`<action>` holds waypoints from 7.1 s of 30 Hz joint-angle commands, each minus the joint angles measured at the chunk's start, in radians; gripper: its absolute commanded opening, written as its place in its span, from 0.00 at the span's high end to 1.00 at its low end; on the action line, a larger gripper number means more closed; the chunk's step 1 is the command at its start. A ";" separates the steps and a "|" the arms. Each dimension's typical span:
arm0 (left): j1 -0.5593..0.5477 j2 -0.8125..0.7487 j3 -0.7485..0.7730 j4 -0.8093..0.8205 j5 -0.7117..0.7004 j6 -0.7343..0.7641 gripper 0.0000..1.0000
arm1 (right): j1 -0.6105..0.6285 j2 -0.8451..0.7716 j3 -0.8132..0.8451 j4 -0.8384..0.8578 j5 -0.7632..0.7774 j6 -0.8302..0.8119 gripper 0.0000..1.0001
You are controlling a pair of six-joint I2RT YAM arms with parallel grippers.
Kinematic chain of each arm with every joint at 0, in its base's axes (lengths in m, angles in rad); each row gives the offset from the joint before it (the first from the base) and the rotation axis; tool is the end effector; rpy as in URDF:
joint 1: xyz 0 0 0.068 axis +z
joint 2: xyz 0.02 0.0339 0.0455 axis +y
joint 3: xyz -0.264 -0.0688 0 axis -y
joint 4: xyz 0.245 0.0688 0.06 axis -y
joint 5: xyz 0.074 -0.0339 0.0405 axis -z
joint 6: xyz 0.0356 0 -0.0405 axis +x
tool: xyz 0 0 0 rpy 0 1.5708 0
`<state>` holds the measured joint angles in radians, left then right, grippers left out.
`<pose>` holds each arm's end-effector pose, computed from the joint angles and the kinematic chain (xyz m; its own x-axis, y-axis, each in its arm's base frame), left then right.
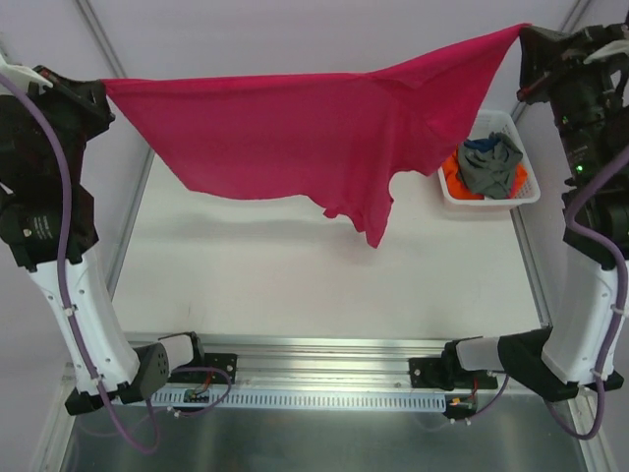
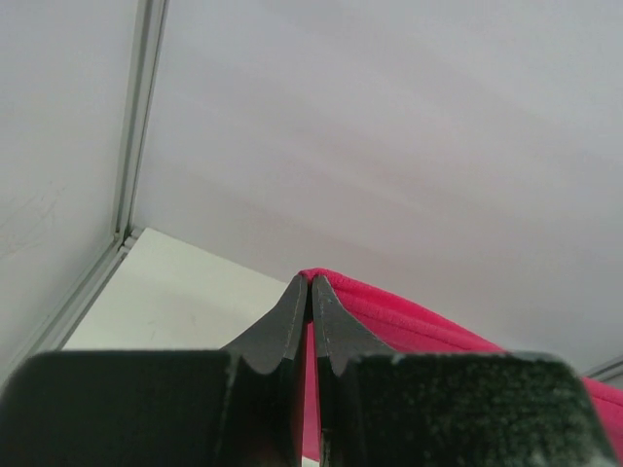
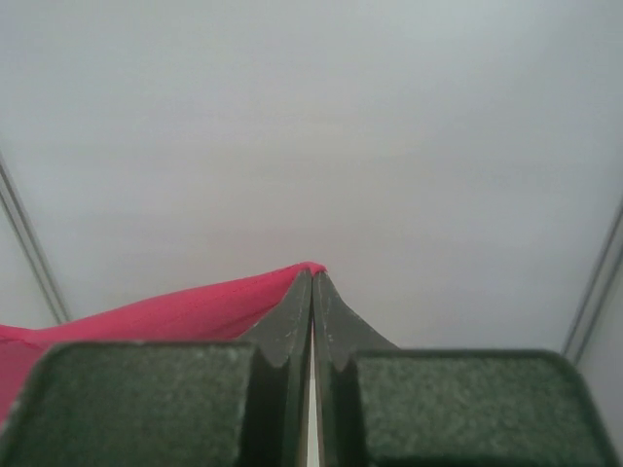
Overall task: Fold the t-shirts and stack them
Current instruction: Flatten the tshirt out, then fold the tshirt
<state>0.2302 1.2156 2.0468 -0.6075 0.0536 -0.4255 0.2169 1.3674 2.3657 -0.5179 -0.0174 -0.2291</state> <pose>0.1521 0.0337 0.6068 0.2698 -0.3601 -0.8930 -0.0720 0.9173 -0.3917 0.1426 0.0321 0.6611 0.4918 -0.1241 -0.8618 -0.1217 0.9703 -0.2092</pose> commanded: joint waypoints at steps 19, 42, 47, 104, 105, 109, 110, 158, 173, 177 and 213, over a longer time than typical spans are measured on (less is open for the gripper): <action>-0.049 -0.237 0.093 -0.204 -0.038 0.050 1.00 | -0.005 -0.269 0.010 -0.050 -0.012 -0.039 0.99; -0.117 -0.209 -0.122 -0.350 -0.305 0.036 1.00 | -0.214 -0.317 -0.328 -0.094 -0.191 0.071 0.99; -0.115 -0.188 -0.462 -0.080 -0.305 -0.007 1.00 | -0.194 -0.239 -0.617 0.111 -0.173 0.077 0.99; -0.115 -0.251 -0.313 0.166 -0.152 0.238 1.00 | -0.056 -0.166 -0.221 0.065 -0.246 -0.207 0.99; -0.115 -0.246 -0.323 0.166 -0.150 0.231 1.00 | -0.047 -0.156 -0.215 0.065 -0.250 -0.208 0.99; -0.115 -0.258 -0.352 0.166 -0.152 0.226 1.00 | 0.005 -0.133 -0.183 0.045 -0.221 -0.240 0.99; -0.115 -0.264 -0.359 0.167 -0.158 0.229 1.00 | 0.010 -0.134 -0.186 0.044 -0.207 -0.245 0.99; -0.143 -0.199 -0.691 0.159 -0.382 0.074 1.00 | -0.005 -0.047 -0.489 0.028 -0.059 -0.363 0.99; -0.129 0.533 -0.800 0.827 -0.499 0.025 1.00 | 0.009 0.859 -0.172 0.240 -0.066 -0.338 0.99; -0.127 0.662 -0.679 0.856 -0.430 0.079 1.00 | 0.013 0.938 -0.122 0.308 -0.024 -0.363 0.99; 0.024 0.693 -0.662 0.726 -0.008 0.128 1.00 | 0.061 0.599 -0.542 0.291 -0.035 -0.109 0.99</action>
<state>0.2382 1.9938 1.4059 0.1349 0.0017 -0.3279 0.2691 2.0750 1.8614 -0.2237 -0.0437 -0.3962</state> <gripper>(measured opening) 0.010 0.012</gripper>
